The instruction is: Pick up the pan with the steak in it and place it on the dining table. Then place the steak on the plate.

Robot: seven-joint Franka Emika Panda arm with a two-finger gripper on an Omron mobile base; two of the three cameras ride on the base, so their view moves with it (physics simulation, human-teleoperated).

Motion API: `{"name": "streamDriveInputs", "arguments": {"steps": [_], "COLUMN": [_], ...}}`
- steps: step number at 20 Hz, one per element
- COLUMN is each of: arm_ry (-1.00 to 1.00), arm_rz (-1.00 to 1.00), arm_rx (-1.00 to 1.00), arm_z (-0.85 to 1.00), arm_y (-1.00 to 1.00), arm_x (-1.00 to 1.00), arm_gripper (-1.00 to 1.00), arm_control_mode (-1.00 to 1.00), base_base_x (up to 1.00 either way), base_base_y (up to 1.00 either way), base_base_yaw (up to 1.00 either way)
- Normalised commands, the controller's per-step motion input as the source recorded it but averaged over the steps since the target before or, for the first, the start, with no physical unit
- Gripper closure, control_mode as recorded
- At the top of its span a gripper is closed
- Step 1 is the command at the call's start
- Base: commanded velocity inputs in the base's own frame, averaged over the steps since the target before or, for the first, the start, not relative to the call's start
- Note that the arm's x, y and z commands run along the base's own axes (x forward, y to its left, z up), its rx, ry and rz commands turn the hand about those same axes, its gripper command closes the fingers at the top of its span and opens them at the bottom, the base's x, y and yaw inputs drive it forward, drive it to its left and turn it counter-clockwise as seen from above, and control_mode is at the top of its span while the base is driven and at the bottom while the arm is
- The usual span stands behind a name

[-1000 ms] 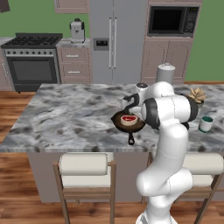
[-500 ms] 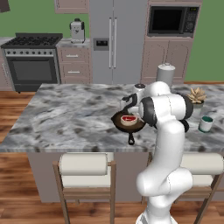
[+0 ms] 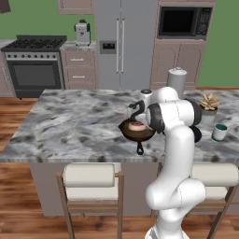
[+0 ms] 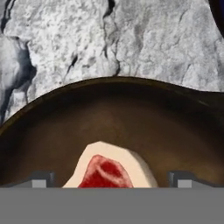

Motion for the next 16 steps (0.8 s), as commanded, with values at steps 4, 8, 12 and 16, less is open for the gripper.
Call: {"name": "streamDriveInputs", "arguments": {"steps": [4,8,12,16], "arm_ry": [0.03,0.05,0.01,-0.01], "arm_rz": [-0.04,-0.02,0.00,-0.02], "arm_rx": [-0.02,-0.04,0.00,0.01], "arm_z": [-0.25,-0.31,-0.04,0.07], "arm_y": [0.00,0.00,0.00,0.00], "arm_x": [0.00,-0.02,0.00,0.00], "arm_gripper": [-1.00,1.00,1.00,1.00], "arm_control_mode": [-1.00,-1.00,-1.00,-1.00], "base_base_x": [0.00,0.00,0.00,0.00], "base_base_y": [0.00,0.00,0.00,0.00], "base_base_yaw": [0.00,0.00,0.00,0.00]}}
